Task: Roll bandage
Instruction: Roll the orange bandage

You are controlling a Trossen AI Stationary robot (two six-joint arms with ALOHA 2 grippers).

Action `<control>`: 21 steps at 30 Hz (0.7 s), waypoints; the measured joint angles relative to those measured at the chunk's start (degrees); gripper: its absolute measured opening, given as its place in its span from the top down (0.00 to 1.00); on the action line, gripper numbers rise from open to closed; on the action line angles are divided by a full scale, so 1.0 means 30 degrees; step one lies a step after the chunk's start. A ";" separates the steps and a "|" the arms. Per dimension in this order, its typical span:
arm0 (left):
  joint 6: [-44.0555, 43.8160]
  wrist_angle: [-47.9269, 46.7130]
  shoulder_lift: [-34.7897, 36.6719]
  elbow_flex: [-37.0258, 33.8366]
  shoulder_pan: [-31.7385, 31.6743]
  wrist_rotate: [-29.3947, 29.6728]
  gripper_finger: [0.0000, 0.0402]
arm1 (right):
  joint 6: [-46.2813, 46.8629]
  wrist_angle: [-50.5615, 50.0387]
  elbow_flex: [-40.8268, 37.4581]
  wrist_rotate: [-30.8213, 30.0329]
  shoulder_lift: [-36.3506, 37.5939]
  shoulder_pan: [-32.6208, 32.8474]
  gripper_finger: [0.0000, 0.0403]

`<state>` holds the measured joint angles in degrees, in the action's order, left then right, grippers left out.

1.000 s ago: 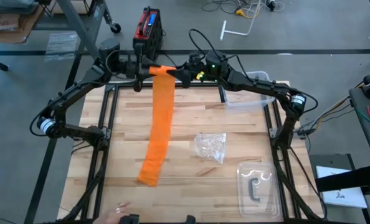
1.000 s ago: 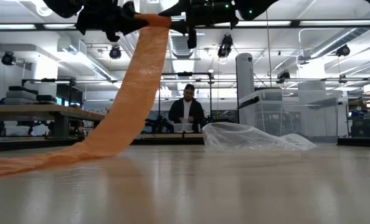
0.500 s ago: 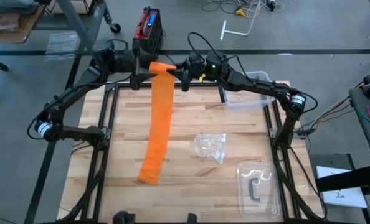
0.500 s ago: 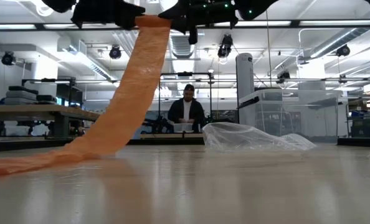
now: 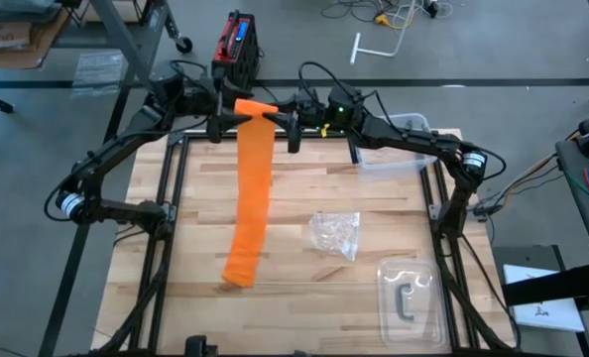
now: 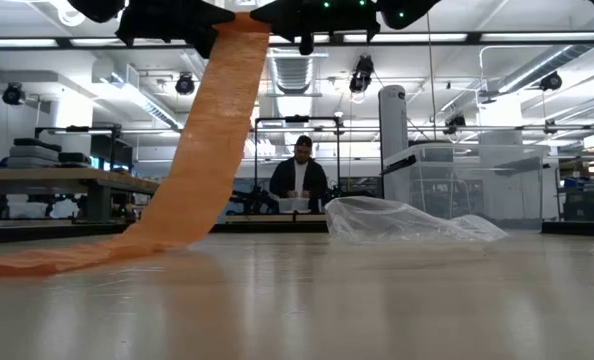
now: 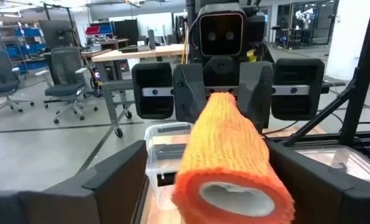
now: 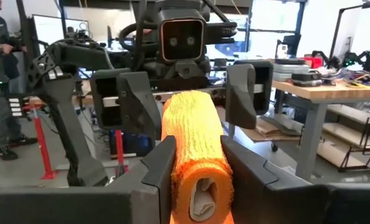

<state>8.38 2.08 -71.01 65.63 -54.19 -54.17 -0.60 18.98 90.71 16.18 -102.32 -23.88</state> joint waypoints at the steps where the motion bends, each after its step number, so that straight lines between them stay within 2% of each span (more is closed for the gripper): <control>1: 0.0006 -0.0006 -0.0029 0.0000 0.0000 -0.0069 0.31 | -0.0007 0.0000 0.0002 -0.0061 0.0000 0.0000 0.75; 5: -0.0160 -0.0024 -0.0136 -0.0001 0.0051 -0.0074 0.43 | -0.0014 -0.0087 0.0002 -0.0631 0.0000 0.0000 0.75; 15: -0.0044 -0.0035 -0.0136 -0.0015 0.0058 -0.0198 0.82 | 0.0992 -0.0160 0.0002 -0.0753 0.0000 0.0000 0.70; 18: 0.1037 -0.0058 -0.0136 -0.0020 0.0058 -0.0245 0.88 | 0.2511 -0.0135 0.0002 -0.0262 0.0004 -0.0024 0.63; 21: 0.3015 -0.0080 -0.0133 -0.0026 0.0073 -0.0332 0.89 | 0.4411 -0.0160 0.0002 0.0746 0.0212 -0.0163 0.54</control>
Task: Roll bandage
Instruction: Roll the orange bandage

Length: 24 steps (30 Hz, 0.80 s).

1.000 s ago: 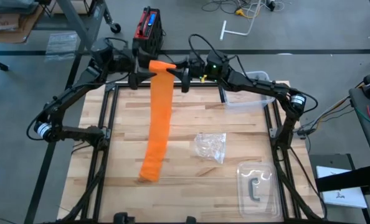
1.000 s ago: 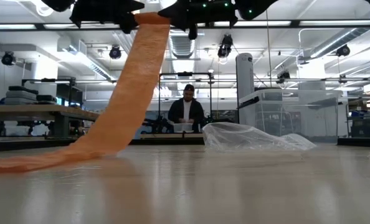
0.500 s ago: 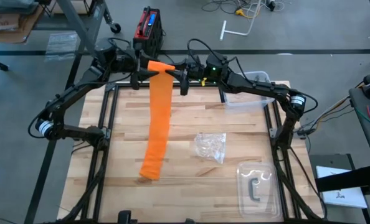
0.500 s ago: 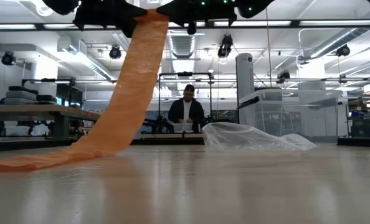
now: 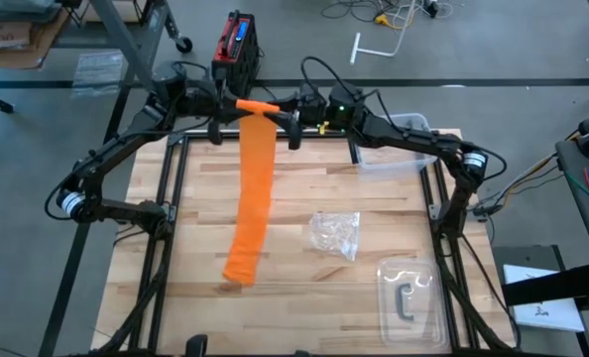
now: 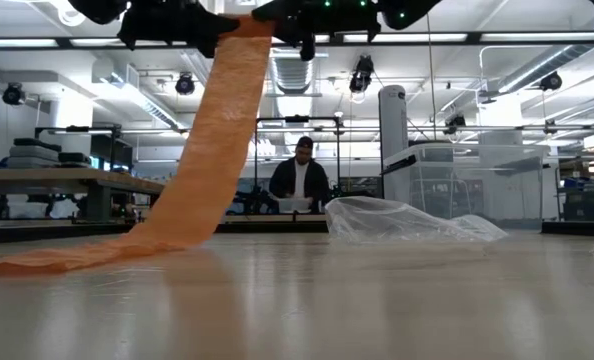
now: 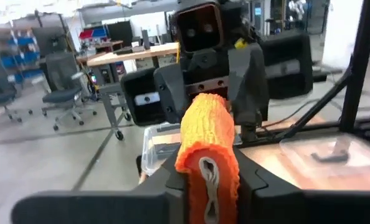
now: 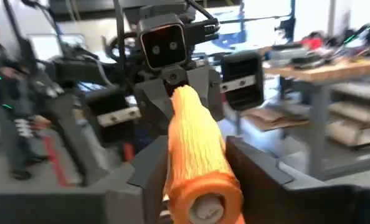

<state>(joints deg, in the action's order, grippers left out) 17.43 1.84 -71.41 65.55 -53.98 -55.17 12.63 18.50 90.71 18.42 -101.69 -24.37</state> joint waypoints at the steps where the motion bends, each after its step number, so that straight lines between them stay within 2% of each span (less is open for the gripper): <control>1: 0.0923 0.0023 0.0007 -0.0003 0.0003 -0.0004 0.88 | 0.0532 0.0002 -0.0003 0.0321 0.0071 -0.0019 0.51; 5: 0.5832 -0.0005 0.0011 -0.0003 0.0073 0.0015 0.84 | 0.2510 -0.0051 -0.0007 0.0952 0.0400 -0.0056 0.37; 9: 1.2489 -0.0053 0.0011 -0.0003 0.0180 0.0465 0.83 | 0.5311 -0.0015 -0.0007 0.1203 0.0699 -0.0408 0.25; 12: 1.7294 -0.0065 0.0026 -0.0003 0.0240 0.0506 0.86 | 0.7470 -0.0745 -0.0003 0.1240 0.0831 -0.0810 0.19; 14: 1.9366 0.0044 0.0026 -0.0003 0.0318 0.0466 0.86 | 0.8222 -0.1321 -0.0006 0.1213 0.0859 -0.1073 0.17; 24: 1.9840 0.1378 0.0077 -0.0003 0.1057 0.0244 0.85 | 0.6918 -0.1515 -0.0007 0.1527 0.0815 -0.1222 0.17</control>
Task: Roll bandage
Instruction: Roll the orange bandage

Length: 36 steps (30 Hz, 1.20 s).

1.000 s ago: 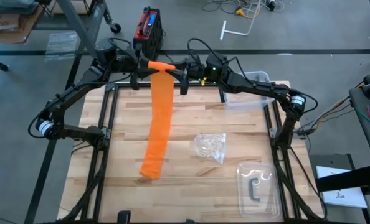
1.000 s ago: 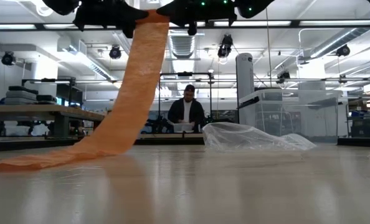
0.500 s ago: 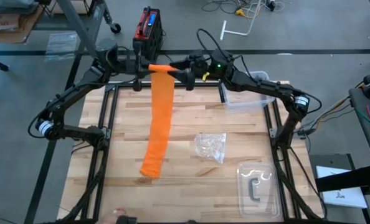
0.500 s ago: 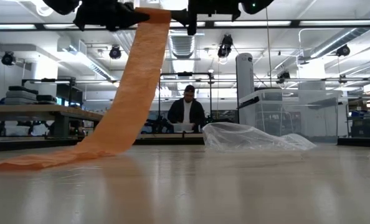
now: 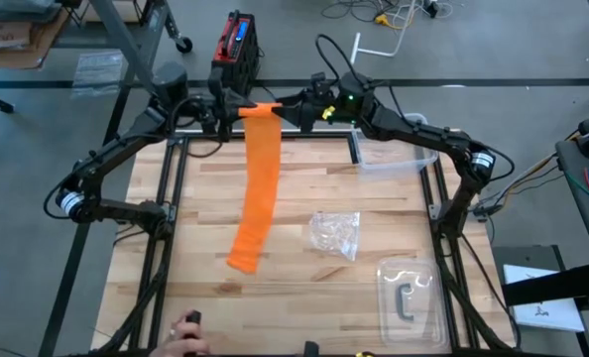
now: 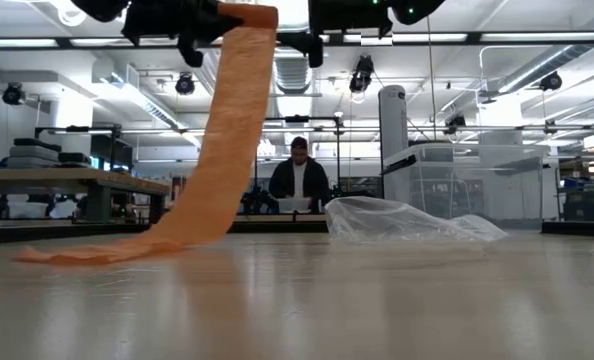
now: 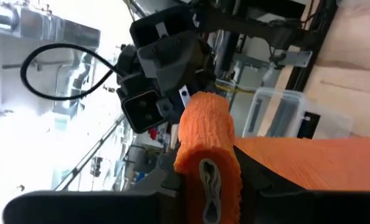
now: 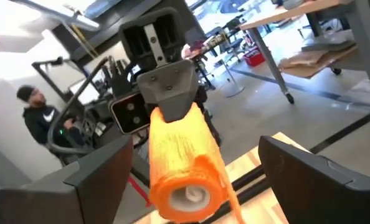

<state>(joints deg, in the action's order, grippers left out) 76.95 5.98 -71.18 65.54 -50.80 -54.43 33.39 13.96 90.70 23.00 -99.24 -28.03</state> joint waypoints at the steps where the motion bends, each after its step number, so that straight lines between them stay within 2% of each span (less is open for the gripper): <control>1: 0.0044 0.0015 0.0000 0.0000 0.0022 0.0008 0.85 | 0.0006 0.0000 0.0000 0.0000 -0.0007 0.0008 0.18; 7: 0.0131 0.0299 0.0000 0.0000 0.0065 0.0466 0.84 | 0.0182 0.0007 0.0000 0.0561 -0.0022 0.0052 0.21; 9: -0.0646 0.0333 0.0000 0.0000 0.0111 0.0460 0.84 | -0.0896 0.0000 0.0000 0.0682 -0.0029 0.0065 0.22; 16: -0.6404 0.1179 0.0009 0.0000 0.0167 0.0321 0.87 | -0.8135 -0.0058 0.0000 0.0888 0.0080 0.0370 0.22; 22: -1.2406 0.3240 0.0044 0.0000 0.0160 0.0323 0.87 | -1.2149 -0.0904 0.0000 0.0809 0.0080 0.0618 0.25; 26: -1.5683 0.4078 0.0100 0.0000 0.0152 0.0328 0.87 | -1.2580 -0.0776 0.0000 -0.0350 0.0080 0.0678 0.30; 28: -1.6411 0.4032 0.0109 0.0000 0.0152 0.0321 0.87 | -1.2371 -0.0626 0.0000 -0.1200 0.0080 0.0646 0.36; 31: -1.7274 0.4007 0.0117 0.0000 0.0152 0.0328 0.86 | -1.2067 -0.0414 0.0000 -0.1392 0.0129 0.0598 0.50; 36: -1.8087 0.4150 0.0124 0.0000 0.0152 0.0321 0.86 | -1.2542 -0.0695 0.0000 -0.1311 0.0189 0.0649 0.85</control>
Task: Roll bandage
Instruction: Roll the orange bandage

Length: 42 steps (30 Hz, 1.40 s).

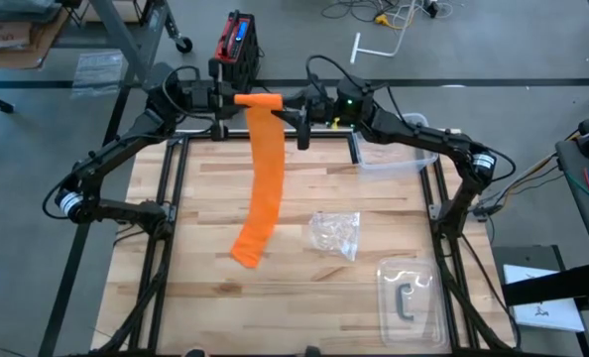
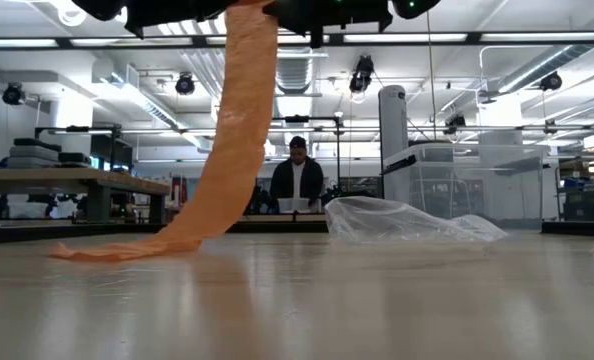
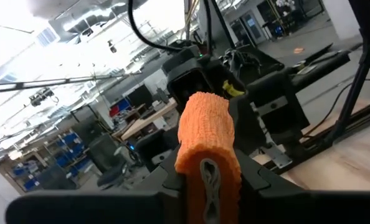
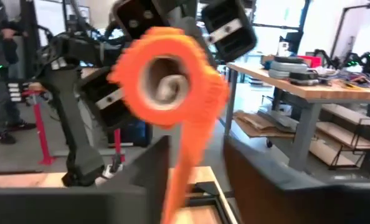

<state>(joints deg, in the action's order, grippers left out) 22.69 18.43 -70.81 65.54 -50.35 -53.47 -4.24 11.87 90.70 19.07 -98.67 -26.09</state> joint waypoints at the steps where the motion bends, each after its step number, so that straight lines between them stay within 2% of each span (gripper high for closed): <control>1: -0.0388 0.0252 0.0000 0.0000 0.0000 0.0000 0.86 | -0.0241 -0.0148 0.0000 -0.0020 -0.0007 -0.0006 0.92; 3: -0.1489 0.0979 0.0013 0.0000 0.0000 -0.0087 0.87 | -0.0660 -0.0442 0.0000 -0.0097 -0.0007 -0.0015 0.97; 6: -0.3296 0.2460 0.0015 0.0000 0.0000 -0.0886 0.87 | -0.0788 -0.1181 0.0000 -0.0997 -0.0026 -0.0015 0.97; 10: -0.5175 0.4236 0.0044 0.0000 0.0007 -0.1027 0.87 | -0.0945 -0.2039 0.0000 -0.1299 -0.0222 -0.0008 0.99; 18: -0.7229 0.4389 0.0044 0.0000 0.0000 -0.1027 0.87 | -0.1487 -0.2473 -0.0044 -0.1662 -0.0233 -0.0008 1.00; 23: -0.7464 0.4389 0.0204 0.0000 0.0014 -0.1195 0.88 | -0.2682 -0.3365 -0.0090 -0.3303 -0.0264 -0.0015 1.00; 33: -0.7720 0.3871 0.0011 0.0000 0.0051 -0.1211 0.88 | -0.2525 -0.3269 -0.0415 -0.3417 -0.0291 -0.0008 1.00; 37: -0.6690 0.3568 -0.0375 0.0000 0.0051 -0.0992 0.88 | -0.0975 -0.3308 0.0003 -0.3317 -0.0306 -0.0015 0.99; 39: -0.5813 0.3587 -0.0505 0.0000 0.0006 -0.0544 0.88 | -0.0653 -0.3649 0.0348 -0.2883 -0.0220 -0.0021 0.96; 42: -0.3902 0.3615 -0.0532 0.0000 -0.0133 0.0235 0.88 | 0.0004 -0.4755 0.1165 -0.2597 -0.0139 -0.0015 0.86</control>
<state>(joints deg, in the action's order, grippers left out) 10.98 29.27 -72.40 65.54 -50.75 -52.77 -4.23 -2.39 94.19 11.28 -99.09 -26.13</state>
